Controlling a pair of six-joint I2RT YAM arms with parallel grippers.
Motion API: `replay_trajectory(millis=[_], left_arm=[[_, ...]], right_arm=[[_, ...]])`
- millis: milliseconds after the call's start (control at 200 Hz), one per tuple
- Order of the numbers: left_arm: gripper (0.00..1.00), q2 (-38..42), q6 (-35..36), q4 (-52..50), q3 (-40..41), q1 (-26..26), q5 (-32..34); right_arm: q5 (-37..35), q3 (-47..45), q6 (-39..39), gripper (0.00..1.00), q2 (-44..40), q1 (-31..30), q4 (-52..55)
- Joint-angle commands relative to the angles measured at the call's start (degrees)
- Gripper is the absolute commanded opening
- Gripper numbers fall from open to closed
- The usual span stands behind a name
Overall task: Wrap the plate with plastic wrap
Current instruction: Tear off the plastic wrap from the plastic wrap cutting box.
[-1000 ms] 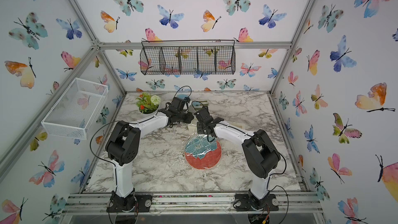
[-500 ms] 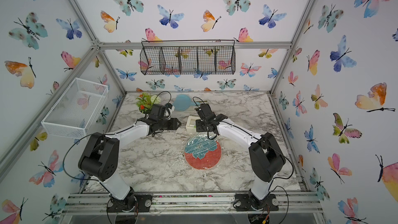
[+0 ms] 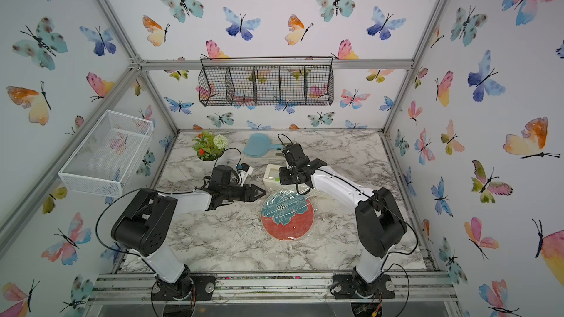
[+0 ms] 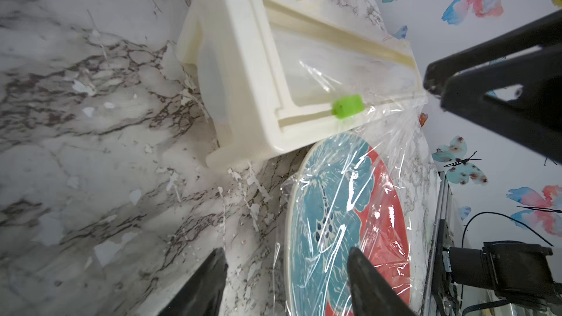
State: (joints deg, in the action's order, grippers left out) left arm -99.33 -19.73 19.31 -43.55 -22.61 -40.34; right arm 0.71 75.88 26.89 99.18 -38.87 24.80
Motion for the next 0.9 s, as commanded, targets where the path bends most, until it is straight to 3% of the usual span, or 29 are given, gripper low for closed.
replay_trajectory(millis=[0,365,541,681,896], left_arm=[[0.67,-3.2,-1.8,7.1,-1.0,-0.1,-4.8],[0.68,-11.8,-5.0,11.5,-8.7,-2.2,-6.3],[0.64,-14.3,-6.6,13.2,-11.0,-3.9,-6.5],[0.51,-14.7,-6.9,13.6,-11.3,-4.0,-6.3],[0.17,-11.9,-6.5,13.8,-8.2,-3.5,-4.5]], right_arm=[[1.9,1.3,-1.3,0.36,1.6,0.0,0.4],[-0.9,5.7,-1.6,0.35,6.2,0.0,5.1],[0.4,4.5,-0.7,0.36,5.8,0.0,2.7],[0.6,4.7,-0.7,0.36,6.3,0.0,2.1],[-1.1,7.9,-0.5,0.38,8.9,0.0,3.5]])
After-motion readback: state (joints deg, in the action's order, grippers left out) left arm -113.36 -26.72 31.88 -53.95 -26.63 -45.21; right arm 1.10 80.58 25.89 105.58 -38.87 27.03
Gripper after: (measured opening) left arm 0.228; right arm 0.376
